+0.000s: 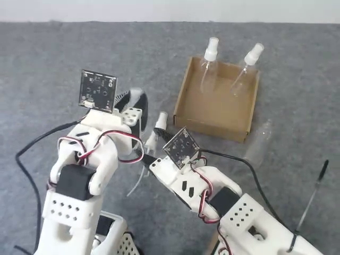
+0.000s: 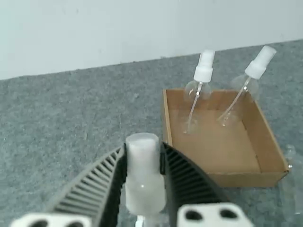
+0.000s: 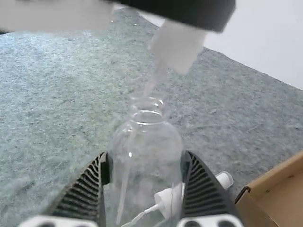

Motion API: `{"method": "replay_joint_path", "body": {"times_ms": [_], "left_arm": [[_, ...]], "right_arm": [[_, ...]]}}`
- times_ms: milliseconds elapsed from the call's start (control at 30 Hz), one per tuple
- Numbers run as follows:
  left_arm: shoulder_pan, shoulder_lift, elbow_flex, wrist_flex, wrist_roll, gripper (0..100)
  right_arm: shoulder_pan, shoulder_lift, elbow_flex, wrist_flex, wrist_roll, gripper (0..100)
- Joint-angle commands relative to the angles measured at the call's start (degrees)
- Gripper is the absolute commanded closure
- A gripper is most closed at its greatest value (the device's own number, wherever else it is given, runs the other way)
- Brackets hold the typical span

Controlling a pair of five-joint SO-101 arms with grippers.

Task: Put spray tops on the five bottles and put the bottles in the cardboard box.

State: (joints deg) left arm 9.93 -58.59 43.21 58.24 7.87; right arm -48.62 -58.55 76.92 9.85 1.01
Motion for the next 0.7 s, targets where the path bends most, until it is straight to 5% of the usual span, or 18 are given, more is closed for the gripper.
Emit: {"method": "replay_joint_path", "body": {"times_ms": [0, 300, 667], "left_arm": [[-0.3, -1.0, -2.5, 0.6, -0.8, 86], [-9.1, -0.4, -8.7, -0.4, -1.8, 86], [-9.4, -0.5, -2.5, -2.5, -4.4, 86]], "right_arm": [[0.0, -1.8, -0.4, -0.7, -0.8, 99.2], [0.0, -1.7, -0.4, -0.7, -0.8, 99.2], [0.0, -1.7, -0.4, -0.7, -0.7, 99.2]]}}
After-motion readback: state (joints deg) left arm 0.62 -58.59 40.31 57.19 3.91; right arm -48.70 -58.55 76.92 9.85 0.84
